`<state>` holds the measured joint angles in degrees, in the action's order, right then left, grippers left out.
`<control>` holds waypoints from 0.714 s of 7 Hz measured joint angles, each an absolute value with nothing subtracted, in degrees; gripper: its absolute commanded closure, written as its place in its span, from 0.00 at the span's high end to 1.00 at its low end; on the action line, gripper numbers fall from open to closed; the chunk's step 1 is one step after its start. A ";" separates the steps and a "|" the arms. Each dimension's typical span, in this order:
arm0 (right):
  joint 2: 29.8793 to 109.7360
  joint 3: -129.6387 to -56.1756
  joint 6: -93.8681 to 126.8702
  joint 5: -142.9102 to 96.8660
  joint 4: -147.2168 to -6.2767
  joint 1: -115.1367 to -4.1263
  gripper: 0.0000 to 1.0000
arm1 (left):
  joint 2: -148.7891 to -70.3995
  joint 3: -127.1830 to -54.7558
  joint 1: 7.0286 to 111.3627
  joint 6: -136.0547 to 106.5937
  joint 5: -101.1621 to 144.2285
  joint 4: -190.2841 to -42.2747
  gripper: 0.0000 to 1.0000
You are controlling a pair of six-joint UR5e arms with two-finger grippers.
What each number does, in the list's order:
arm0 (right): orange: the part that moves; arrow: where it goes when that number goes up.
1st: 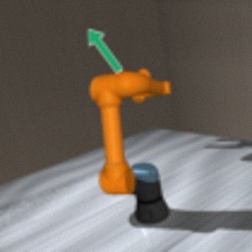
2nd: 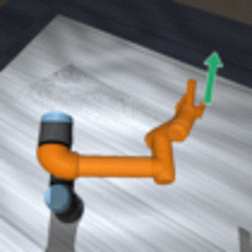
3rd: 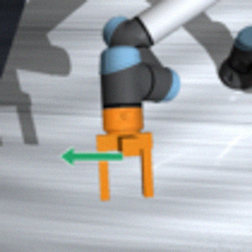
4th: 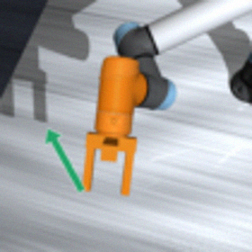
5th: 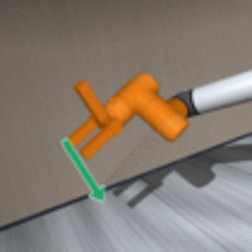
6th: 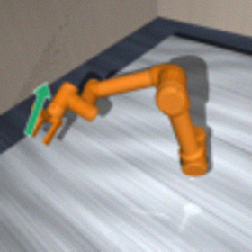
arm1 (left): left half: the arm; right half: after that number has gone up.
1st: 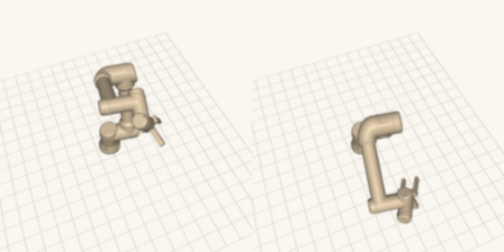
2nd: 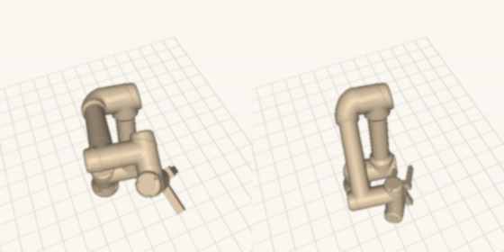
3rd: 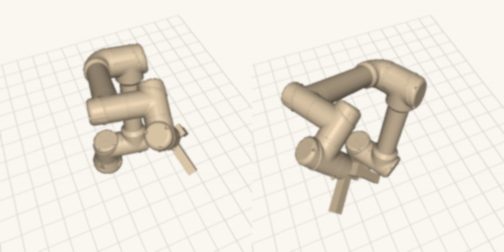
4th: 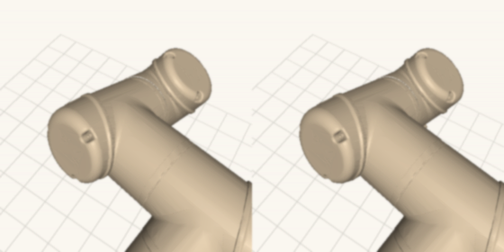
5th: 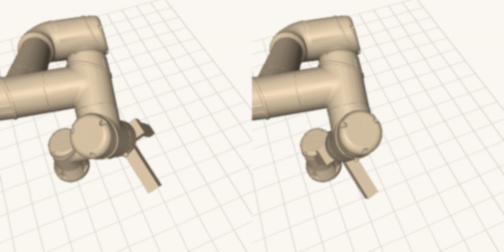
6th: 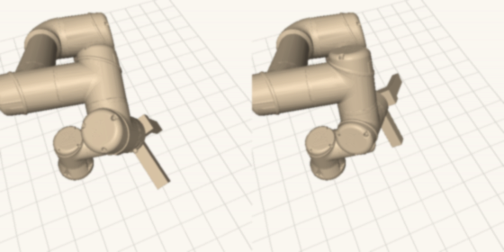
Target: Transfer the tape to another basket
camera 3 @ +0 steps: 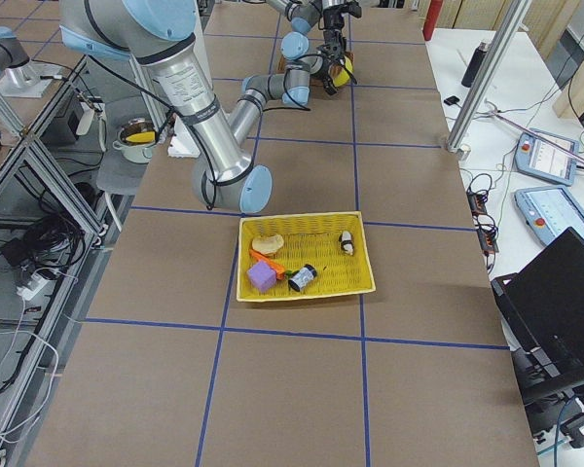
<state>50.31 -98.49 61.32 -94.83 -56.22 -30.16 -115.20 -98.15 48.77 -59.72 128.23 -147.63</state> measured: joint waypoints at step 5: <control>55.37 -97.70 43.71 -115.98 -78.35 -52.48 1.00 | -110.97 -98.79 50.66 -79.93 128.46 -152.78 0.00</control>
<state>55.37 -97.70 43.71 -115.98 -78.35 -52.48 -110.97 -98.79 50.66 -79.93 128.46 -152.78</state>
